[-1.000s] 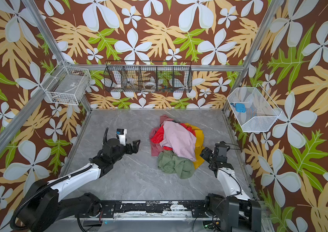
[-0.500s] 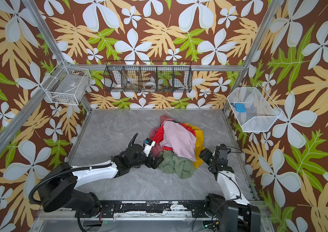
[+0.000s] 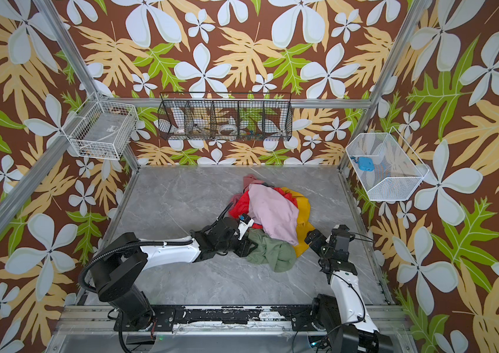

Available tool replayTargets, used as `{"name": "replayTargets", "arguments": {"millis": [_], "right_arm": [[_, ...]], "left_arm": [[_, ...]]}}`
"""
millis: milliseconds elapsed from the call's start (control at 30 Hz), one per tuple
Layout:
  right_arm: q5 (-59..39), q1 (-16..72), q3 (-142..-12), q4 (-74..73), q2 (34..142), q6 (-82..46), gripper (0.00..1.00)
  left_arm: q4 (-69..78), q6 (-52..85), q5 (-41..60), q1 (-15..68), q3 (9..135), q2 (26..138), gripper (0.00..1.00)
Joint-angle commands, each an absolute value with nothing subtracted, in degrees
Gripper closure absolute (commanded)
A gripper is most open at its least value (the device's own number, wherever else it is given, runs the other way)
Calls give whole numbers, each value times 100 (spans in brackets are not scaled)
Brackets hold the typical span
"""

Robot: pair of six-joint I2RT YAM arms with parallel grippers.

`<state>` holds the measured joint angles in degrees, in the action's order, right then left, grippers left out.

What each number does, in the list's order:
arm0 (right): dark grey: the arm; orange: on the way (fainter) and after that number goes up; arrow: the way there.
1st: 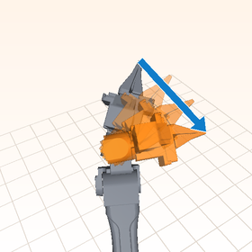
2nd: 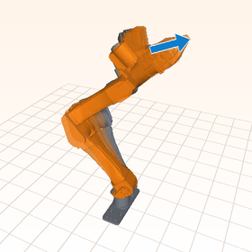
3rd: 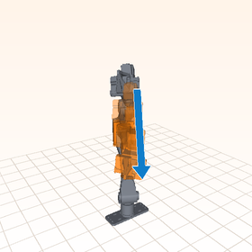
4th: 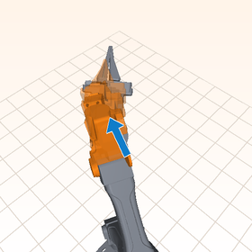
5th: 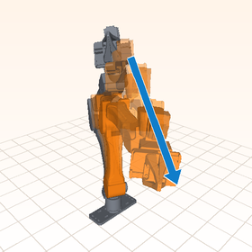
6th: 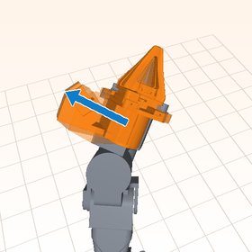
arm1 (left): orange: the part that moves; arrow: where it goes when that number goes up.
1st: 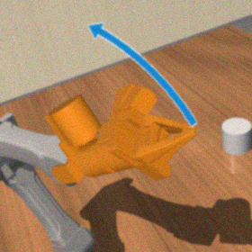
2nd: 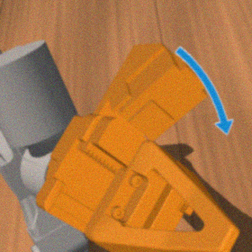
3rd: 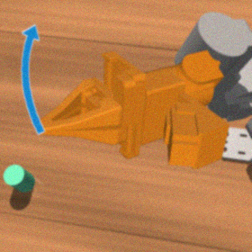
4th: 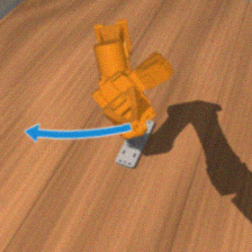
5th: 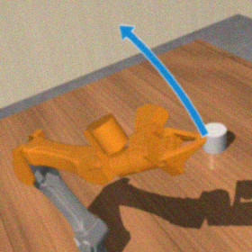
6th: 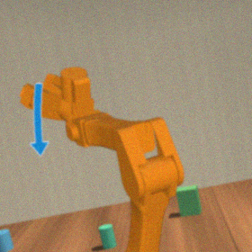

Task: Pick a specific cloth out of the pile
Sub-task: 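Lower the left gripper onto the green cloth at the pile's near edge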

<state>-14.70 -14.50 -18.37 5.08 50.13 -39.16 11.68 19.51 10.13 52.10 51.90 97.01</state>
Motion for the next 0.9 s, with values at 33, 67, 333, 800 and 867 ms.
{"name": "replayTargets", "arguments": {"millis": [33,67,333,800,867], "right_arm": [[-1711,-1450,-1713,69,4765,-4120,5],[-1730,-1450,-1665,-25,4636,-4147,5],[-1890,-1450,-1237,-717,3675,-4332,4],[-1767,-1449,-1019,-1033,3679,-4465,4],[-1796,-1450,-1022,-1175,3762,-4481,4]], "left_arm": [[888,1833,980,5285,5465,9653,90],[768,1820,993,5305,5569,9667,98],[344,1916,814,5409,5968,9552,100],[-729,1689,260,5790,6983,9500,100],[-879,1636,183,5850,7109,9483,100]]}}
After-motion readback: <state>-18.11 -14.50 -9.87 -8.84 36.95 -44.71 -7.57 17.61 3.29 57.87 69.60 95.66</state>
